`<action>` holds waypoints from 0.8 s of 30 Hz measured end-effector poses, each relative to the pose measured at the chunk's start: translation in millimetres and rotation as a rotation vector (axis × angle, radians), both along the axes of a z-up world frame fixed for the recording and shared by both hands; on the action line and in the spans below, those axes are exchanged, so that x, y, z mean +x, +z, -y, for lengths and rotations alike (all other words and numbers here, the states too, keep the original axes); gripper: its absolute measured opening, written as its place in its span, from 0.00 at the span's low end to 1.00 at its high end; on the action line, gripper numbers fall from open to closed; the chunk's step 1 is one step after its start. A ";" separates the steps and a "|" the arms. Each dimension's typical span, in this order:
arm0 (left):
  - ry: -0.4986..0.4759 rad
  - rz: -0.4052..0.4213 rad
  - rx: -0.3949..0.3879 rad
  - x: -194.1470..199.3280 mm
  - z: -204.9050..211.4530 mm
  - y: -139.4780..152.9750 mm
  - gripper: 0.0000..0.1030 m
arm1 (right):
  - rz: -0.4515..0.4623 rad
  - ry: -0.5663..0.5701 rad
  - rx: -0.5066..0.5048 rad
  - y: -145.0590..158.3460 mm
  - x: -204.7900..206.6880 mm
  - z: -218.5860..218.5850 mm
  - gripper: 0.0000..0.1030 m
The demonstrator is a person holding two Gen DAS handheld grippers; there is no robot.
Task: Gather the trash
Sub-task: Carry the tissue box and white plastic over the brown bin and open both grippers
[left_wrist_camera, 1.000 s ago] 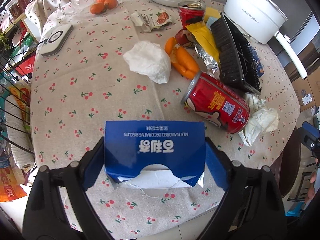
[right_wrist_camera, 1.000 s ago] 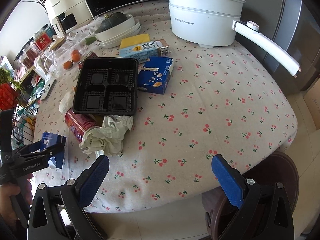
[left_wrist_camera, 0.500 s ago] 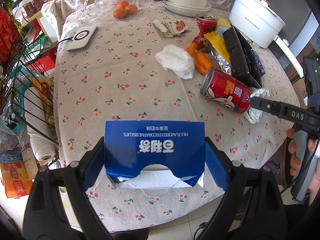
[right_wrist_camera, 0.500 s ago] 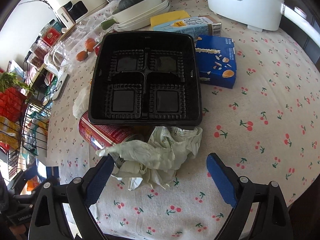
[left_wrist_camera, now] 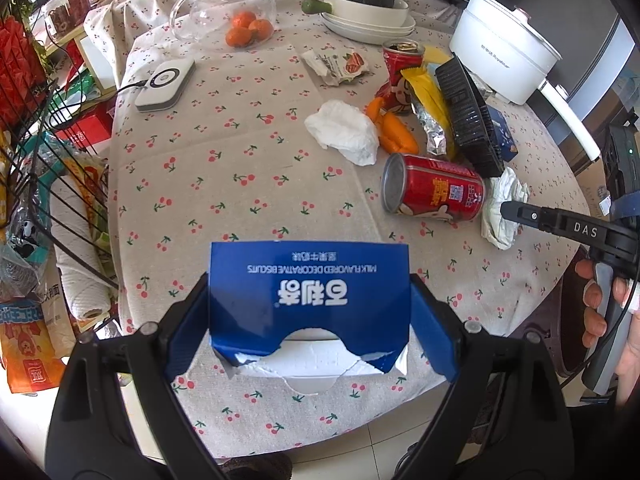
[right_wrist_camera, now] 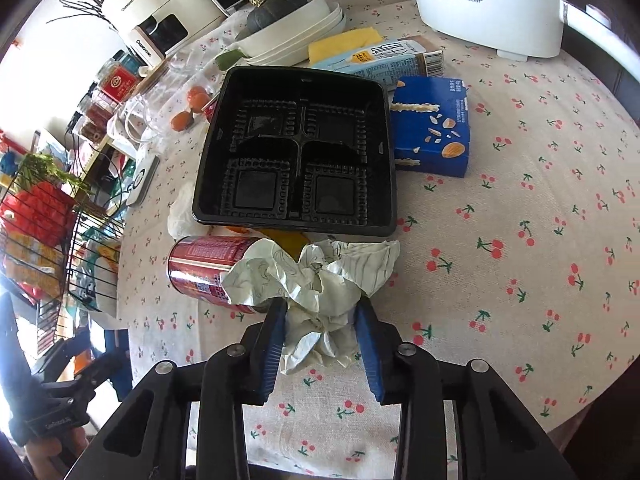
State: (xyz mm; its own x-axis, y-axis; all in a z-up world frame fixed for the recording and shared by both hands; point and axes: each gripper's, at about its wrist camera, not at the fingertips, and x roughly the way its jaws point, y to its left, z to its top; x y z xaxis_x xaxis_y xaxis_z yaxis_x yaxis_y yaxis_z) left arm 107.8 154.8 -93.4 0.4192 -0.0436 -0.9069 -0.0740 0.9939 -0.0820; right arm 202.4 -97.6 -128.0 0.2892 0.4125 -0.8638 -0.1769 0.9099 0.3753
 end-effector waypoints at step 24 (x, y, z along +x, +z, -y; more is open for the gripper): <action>-0.263 0.083 0.028 2.7 143.6 10.8 0.88 | 0.064 -0.157 -0.135 46.2 -71.1 158.8 0.35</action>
State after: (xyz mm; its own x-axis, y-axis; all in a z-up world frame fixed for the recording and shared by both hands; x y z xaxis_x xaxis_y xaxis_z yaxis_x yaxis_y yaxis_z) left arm 110.5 11.2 -82.5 0.4699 -0.1359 -0.8722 0.1929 0.9800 -0.0488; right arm 131.2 -256.4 -81.8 0.3962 0.2398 -0.8863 -0.0488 0.9694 0.2405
